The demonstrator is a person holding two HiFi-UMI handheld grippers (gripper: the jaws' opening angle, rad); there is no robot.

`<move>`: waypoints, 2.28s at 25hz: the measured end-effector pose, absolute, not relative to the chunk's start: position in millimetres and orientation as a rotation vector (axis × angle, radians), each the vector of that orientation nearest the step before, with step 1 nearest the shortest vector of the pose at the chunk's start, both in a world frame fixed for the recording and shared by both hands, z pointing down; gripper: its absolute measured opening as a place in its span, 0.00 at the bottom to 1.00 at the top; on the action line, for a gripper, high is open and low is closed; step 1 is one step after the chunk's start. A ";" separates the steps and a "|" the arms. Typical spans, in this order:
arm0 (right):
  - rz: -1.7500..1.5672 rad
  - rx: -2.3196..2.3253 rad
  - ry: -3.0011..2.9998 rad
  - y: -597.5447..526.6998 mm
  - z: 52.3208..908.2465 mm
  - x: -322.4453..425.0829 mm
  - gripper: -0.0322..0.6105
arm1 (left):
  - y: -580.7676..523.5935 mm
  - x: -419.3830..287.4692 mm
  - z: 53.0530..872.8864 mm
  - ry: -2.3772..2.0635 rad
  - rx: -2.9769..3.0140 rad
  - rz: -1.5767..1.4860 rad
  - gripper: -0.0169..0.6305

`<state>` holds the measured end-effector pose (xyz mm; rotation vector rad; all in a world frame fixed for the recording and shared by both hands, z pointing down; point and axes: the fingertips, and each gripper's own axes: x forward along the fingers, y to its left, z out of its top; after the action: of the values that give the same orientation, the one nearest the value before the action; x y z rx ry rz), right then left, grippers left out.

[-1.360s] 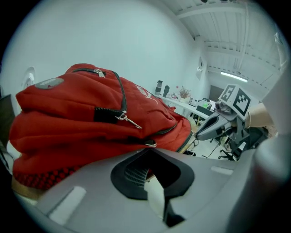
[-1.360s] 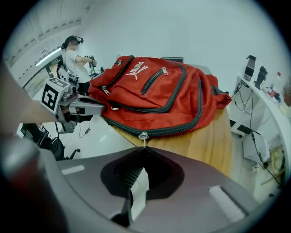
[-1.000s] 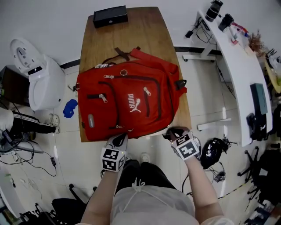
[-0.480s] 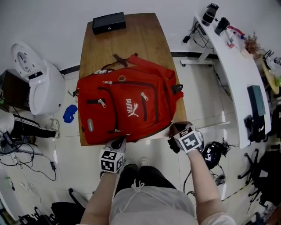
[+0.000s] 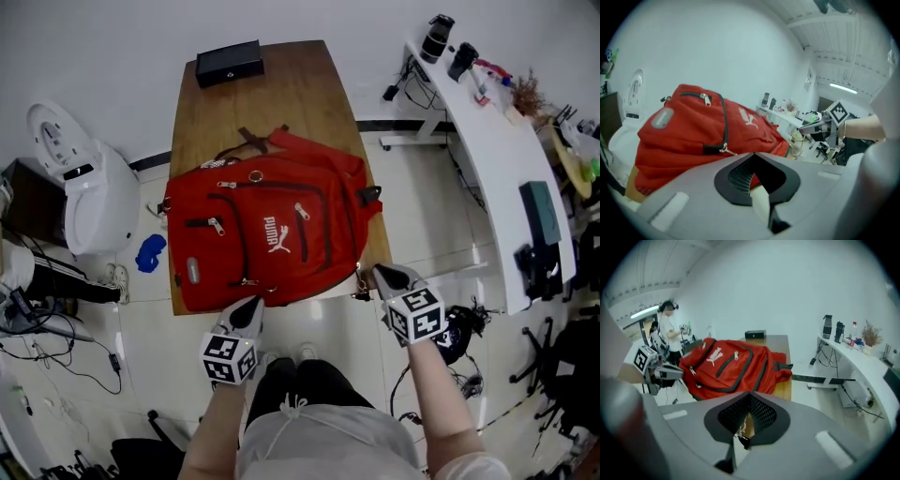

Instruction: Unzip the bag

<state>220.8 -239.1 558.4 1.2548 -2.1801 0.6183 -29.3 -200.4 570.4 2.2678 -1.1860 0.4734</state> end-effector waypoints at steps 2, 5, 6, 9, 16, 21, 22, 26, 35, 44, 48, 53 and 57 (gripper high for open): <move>0.601 1.283 -2.313 -233.5 528.0 211.7 0.06 | -198.7 -29.4 542.3 -1.208 2.318 0.403 0.04; 0.506 1.285 -2.418 -218.5 494.2 202.0 0.06 | -190.3 -27.8 510.8 -1.228 2.370 0.332 0.04; 0.481 1.279 -2.439 -212.1 486.7 197.8 0.06 | -185.7 -27.9 503.3 -1.226 2.377 0.312 0.04; 0.403 1.280 -2.505 -192.3 467.8 183.3 0.06 | -171.1 -28.4 480.5 -1.195 2.396 0.236 0.04; 0.251 1.334 -2.589 -130.0 432.0 149.5 0.06 | -121.8 -39.7 433.0 -1.221 2.494 0.123 0.04; 0.238 1.341 -2.620 -53.2 413.8 118.8 0.06 | -51.0 -49.8 415.7 -1.215 2.599 0.102 0.04; 0.227 1.341 -2.630 -36.5 408.8 112.2 0.06 | -34.9 -52.2 409.8 -1.212 2.623 0.092 0.04; 0.145 1.300 -2.675 28.7 390.2 79.7 0.06 | 31.6 -63.3 383.3 -1.203 2.708 0.066 0.04; 0.001 1.184 -2.758 122.1 364.4 37.5 0.06 | 117.2 -76.1 355.3 -1.229 2.742 0.042 0.04; 0.182 1.208 -2.810 149.2 355.4 58.3 0.06 | 150.7 -45.8 345.6 -1.176 2.787 0.040 0.04; 0.105 1.196 -2.787 153.1 357.5 61.4 0.06 | 156.6 -40.5 346.4 -1.170 2.789 0.062 0.04; 0.088 1.212 -2.785 155.0 356.5 63.7 0.06 | 162.0 -37.3 343.6 -1.148 2.800 0.042 0.04; 0.087 1.222 -2.789 153.5 355.6 63.6 0.06 | 160.4 -39.1 341.3 -1.150 2.808 0.025 0.04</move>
<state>63.6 153.5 355.6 1.2220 -2.7890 0.0868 -39.1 160.4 341.3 2.8081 -1.1496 0.0250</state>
